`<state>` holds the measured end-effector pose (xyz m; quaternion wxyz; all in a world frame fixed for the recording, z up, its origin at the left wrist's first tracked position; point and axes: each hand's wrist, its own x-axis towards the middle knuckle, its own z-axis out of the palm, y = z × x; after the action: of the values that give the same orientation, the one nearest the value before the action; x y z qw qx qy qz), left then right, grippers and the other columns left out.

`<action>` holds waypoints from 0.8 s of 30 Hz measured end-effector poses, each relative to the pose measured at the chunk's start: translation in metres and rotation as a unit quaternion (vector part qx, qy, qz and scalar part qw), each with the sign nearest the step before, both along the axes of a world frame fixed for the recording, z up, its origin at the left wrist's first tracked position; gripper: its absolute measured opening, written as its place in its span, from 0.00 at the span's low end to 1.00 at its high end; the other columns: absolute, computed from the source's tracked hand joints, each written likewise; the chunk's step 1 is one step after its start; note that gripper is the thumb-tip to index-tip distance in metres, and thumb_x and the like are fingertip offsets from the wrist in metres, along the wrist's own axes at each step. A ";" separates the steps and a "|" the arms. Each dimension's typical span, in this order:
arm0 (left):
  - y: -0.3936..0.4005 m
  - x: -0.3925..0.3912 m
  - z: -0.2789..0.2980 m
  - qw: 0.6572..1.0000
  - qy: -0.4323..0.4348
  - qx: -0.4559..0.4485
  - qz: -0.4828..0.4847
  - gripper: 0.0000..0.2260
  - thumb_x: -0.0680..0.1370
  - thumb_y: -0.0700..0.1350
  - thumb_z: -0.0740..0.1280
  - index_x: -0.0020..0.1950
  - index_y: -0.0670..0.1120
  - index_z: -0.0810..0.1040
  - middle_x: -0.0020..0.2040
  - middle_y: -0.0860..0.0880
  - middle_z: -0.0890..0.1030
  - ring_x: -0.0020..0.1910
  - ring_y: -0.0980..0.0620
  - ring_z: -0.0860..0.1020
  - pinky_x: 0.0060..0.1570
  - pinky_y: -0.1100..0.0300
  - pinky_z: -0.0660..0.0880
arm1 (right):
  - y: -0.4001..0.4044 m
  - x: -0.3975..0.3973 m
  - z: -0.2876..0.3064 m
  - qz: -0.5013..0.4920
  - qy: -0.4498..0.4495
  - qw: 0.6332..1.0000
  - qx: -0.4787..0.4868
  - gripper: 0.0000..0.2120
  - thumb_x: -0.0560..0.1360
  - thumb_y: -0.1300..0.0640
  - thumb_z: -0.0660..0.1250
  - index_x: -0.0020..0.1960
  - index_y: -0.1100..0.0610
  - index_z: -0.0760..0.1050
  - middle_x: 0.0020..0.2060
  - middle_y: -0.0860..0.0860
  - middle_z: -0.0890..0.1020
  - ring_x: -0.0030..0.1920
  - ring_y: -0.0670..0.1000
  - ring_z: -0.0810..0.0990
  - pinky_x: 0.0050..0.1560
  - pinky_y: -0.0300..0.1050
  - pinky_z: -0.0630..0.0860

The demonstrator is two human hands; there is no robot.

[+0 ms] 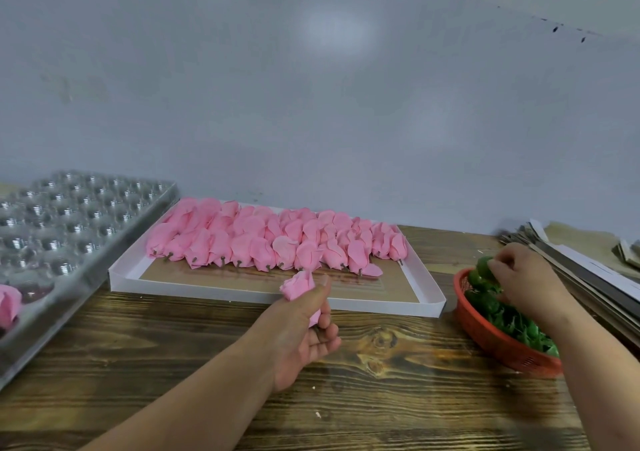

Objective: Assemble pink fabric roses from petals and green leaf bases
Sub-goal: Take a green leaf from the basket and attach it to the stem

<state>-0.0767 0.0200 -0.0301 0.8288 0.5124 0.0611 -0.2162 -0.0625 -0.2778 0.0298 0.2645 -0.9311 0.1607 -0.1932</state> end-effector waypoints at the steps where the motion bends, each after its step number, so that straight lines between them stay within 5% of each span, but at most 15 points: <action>1: 0.000 0.000 0.000 1.000 0.002 -0.001 0.000 0.14 0.72 0.53 0.70 0.35 0.44 0.73 0.27 0.49 0.73 0.28 0.53 0.74 0.35 0.57 0.79 | 0.000 0.001 -0.001 -0.007 0.000 1.000 -0.014 0.05 0.78 0.59 0.60 0.44 0.58 0.71 0.36 0.56 0.77 0.37 0.57 0.78 0.40 0.56 0.78; 8: -0.001 0.000 -0.001 1.000 -0.001 -0.007 -0.011 0.14 0.74 0.53 0.70 0.36 0.44 0.73 0.28 0.49 0.73 0.28 0.53 0.75 0.38 0.56 0.79 | 0.023 -0.009 -0.004 0.120 -0.061 0.982 0.130 0.10 0.78 0.61 0.61 0.38 0.59 0.69 0.50 0.49 0.80 0.47 0.53 0.80 0.46 0.51 0.75; 13: -0.001 -0.003 0.001 1.000 -0.015 -0.009 -0.022 0.13 0.71 0.53 0.70 0.38 0.44 0.75 0.29 0.49 0.77 0.31 0.52 0.80 0.39 0.56 0.80 | 0.077 -0.019 -0.007 0.303 -0.049 0.900 0.309 0.08 0.76 0.68 0.60 0.40 0.60 0.72 0.39 0.55 0.79 0.42 0.50 0.78 0.45 0.44 0.79; 19: 0.002 -0.002 0.001 0.998 -0.017 -0.047 -0.032 0.16 0.68 0.53 0.69 0.48 0.43 0.82 0.46 0.45 0.86 0.45 0.49 0.85 0.42 0.56 0.79 | 0.114 -0.024 -0.019 0.417 0.079 0.792 0.439 0.04 0.71 0.64 0.68 0.39 0.61 0.74 0.61 0.55 0.78 0.62 0.51 0.76 0.64 0.47 0.70; 21: 0.001 -0.003 0.003 0.996 -0.007 -0.071 -0.052 0.13 0.68 0.51 0.70 0.45 0.45 0.86 0.48 0.44 0.85 0.45 0.48 0.85 0.39 0.57 0.80 | 0.121 -0.024 -0.025 0.440 0.105 0.746 0.489 0.02 0.71 0.64 0.64 0.40 0.63 0.73 0.62 0.55 0.77 0.63 0.53 0.75 0.65 0.49 0.71; 24: 0.002 -0.003 0.005 0.994 0.010 -0.088 -0.059 0.09 0.65 0.45 0.73 0.44 0.45 0.86 0.44 0.44 0.85 0.38 0.51 0.84 0.35 0.59 0.79 | 0.124 -0.023 -0.034 0.421 0.107 0.736 0.519 0.03 0.75 0.65 0.62 0.46 0.66 0.70 0.63 0.59 0.76 0.63 0.62 0.74 0.66 0.56 0.68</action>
<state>-0.0798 0.0218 -0.0247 0.8556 0.4385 0.0194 -0.2743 -0.0854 -0.1538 -0.0037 0.7423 -0.6364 -0.1446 0.1520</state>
